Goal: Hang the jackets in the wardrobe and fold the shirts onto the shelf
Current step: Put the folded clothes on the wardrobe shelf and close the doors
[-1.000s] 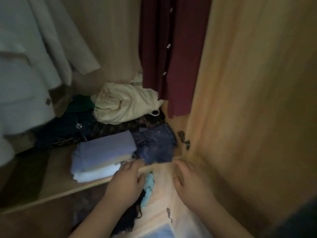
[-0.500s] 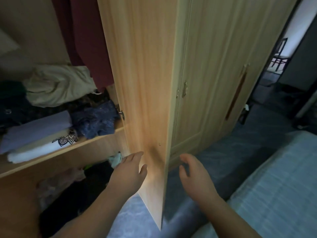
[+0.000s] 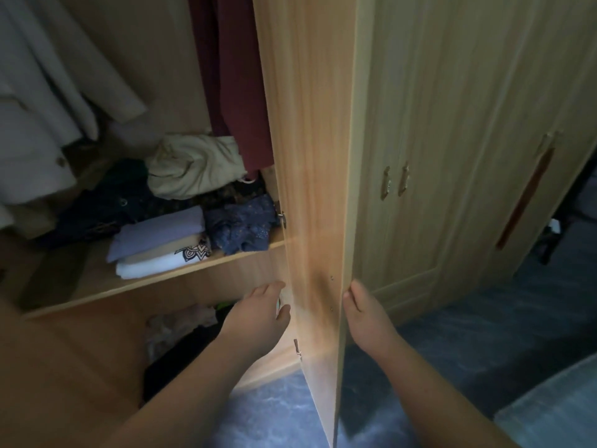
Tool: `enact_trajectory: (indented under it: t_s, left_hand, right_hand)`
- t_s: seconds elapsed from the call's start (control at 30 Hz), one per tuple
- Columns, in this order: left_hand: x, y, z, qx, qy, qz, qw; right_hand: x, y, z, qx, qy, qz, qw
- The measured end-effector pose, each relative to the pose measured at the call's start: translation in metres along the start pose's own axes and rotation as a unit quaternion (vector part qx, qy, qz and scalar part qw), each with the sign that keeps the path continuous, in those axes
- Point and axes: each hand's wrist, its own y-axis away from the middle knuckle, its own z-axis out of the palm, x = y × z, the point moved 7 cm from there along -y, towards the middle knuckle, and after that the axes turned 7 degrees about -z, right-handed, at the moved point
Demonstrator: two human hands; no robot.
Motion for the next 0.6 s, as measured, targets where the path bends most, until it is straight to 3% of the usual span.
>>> enact_trajectory:
  t_s: [0.27,0.6]
  left_hand:
    - [-0.094,-0.001,-0.014,0.025,0.033,-0.063,0.997]
    - [-0.288,-0.033,-0.06,0.043,0.071,-0.154,0.985]
  right_hand:
    - [-0.054,0.003,0.08,-0.001,0.014,-0.097,0.995]
    - [-0.147,-0.076,0.264,-0.032,0.032,-0.205,0.978]
